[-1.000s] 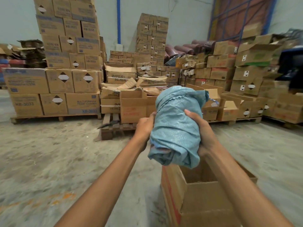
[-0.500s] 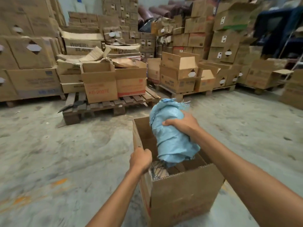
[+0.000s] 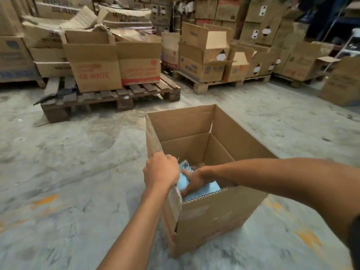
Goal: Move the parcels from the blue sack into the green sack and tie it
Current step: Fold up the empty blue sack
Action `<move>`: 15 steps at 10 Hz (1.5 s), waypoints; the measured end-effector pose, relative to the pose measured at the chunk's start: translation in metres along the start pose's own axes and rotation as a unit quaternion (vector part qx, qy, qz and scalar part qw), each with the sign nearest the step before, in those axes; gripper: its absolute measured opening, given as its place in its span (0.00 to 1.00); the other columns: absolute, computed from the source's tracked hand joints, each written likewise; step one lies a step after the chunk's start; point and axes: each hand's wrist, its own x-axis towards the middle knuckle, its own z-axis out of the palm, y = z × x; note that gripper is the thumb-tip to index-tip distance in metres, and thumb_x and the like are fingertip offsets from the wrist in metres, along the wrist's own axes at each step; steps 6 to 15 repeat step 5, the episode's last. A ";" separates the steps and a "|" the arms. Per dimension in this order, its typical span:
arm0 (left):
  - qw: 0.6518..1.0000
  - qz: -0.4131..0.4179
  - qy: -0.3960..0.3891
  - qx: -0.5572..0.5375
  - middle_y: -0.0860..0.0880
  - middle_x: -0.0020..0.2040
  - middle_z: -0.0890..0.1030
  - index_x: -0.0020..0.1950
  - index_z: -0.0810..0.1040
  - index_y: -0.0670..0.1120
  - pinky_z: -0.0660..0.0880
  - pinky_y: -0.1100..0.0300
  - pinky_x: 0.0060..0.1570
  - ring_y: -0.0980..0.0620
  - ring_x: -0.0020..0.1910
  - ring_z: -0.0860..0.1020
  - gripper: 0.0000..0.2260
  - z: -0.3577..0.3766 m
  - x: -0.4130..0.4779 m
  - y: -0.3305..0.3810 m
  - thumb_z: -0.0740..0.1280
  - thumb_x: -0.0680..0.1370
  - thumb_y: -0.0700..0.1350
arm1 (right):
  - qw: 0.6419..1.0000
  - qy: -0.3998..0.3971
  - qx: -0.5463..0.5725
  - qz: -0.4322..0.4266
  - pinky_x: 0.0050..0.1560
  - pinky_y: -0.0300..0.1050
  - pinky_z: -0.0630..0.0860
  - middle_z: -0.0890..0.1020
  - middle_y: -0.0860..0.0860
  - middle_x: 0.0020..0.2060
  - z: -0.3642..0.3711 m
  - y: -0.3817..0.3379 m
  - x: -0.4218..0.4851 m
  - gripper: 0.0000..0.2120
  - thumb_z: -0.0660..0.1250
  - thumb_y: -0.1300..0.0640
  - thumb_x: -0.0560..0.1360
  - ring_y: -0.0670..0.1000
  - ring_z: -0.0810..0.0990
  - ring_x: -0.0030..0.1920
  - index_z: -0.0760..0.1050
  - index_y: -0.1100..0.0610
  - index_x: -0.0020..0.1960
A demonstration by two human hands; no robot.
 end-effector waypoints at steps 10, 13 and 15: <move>0.993 0.117 -0.009 -0.004 0.43 0.73 0.69 0.72 0.67 0.44 0.65 0.48 0.67 0.44 0.72 0.65 0.24 -0.058 -0.044 -0.018 0.50 0.83 0.56 | 0.960 0.252 0.111 -0.055 0.72 0.49 0.68 0.69 0.57 0.75 -0.034 -0.011 -0.105 0.27 0.59 0.50 0.82 0.58 0.69 0.74 0.64 0.58 0.78; 0.993 0.117 -0.009 -0.004 0.43 0.73 0.69 0.72 0.67 0.44 0.65 0.48 0.67 0.44 0.72 0.65 0.24 -0.058 -0.044 -0.018 0.50 0.83 0.56 | 0.960 0.252 0.111 -0.055 0.72 0.49 0.68 0.69 0.57 0.75 -0.034 -0.011 -0.105 0.27 0.59 0.50 0.82 0.58 0.69 0.74 0.64 0.58 0.78; 0.993 0.117 -0.009 -0.004 0.43 0.73 0.69 0.72 0.67 0.44 0.65 0.48 0.67 0.44 0.72 0.65 0.24 -0.058 -0.044 -0.018 0.50 0.83 0.56 | 0.960 0.252 0.111 -0.055 0.72 0.49 0.68 0.69 0.57 0.75 -0.034 -0.011 -0.105 0.27 0.59 0.50 0.82 0.58 0.69 0.74 0.64 0.58 0.78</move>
